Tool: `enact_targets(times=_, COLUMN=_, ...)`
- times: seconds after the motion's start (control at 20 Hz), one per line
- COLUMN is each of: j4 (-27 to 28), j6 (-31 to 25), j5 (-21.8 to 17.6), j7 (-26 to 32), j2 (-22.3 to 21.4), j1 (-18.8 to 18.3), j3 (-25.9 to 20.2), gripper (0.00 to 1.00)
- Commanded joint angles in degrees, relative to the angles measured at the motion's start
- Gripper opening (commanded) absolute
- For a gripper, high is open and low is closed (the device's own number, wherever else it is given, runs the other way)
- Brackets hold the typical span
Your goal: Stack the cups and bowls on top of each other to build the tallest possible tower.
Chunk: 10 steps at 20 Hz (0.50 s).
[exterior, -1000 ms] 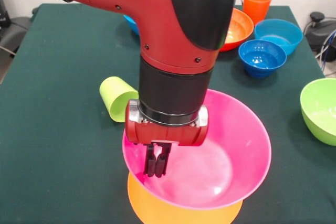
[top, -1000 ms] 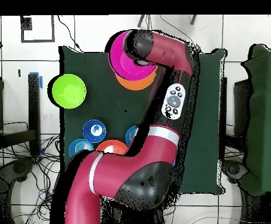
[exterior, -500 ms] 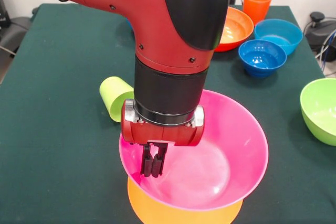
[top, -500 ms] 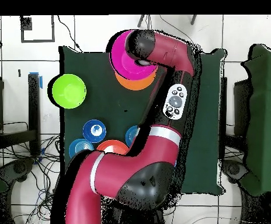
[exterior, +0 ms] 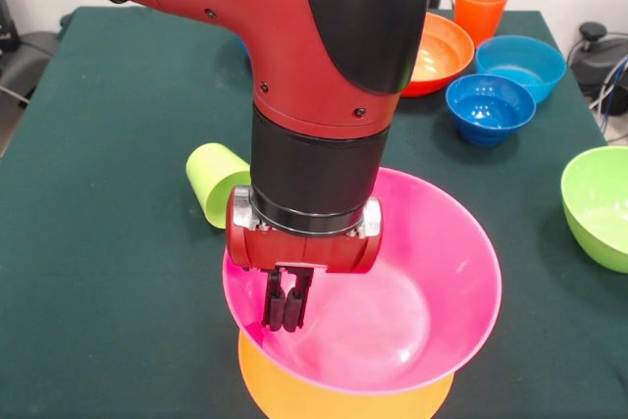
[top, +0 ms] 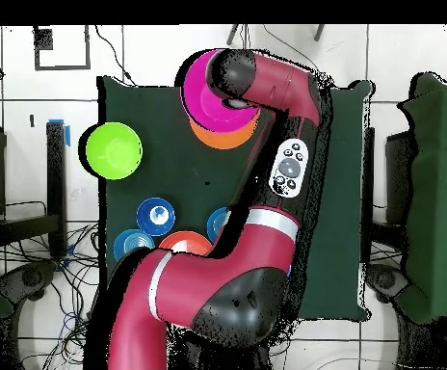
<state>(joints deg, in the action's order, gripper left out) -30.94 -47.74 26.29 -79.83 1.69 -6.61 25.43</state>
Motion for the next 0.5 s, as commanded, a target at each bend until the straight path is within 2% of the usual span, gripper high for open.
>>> enact_targets(times=0.05, j4=-2.19, j6=-4.55, j5=-3.70, j7=-0.13, j2=-0.05, j1=0.10, j3=-5.29, gripper=0.00)
enact_targets(times=0.5, j4=-1.68, j6=-5.00, j5=-3.57, j7=-0.26, j2=0.17, j1=0.17, j3=-5.21, gripper=0.00)
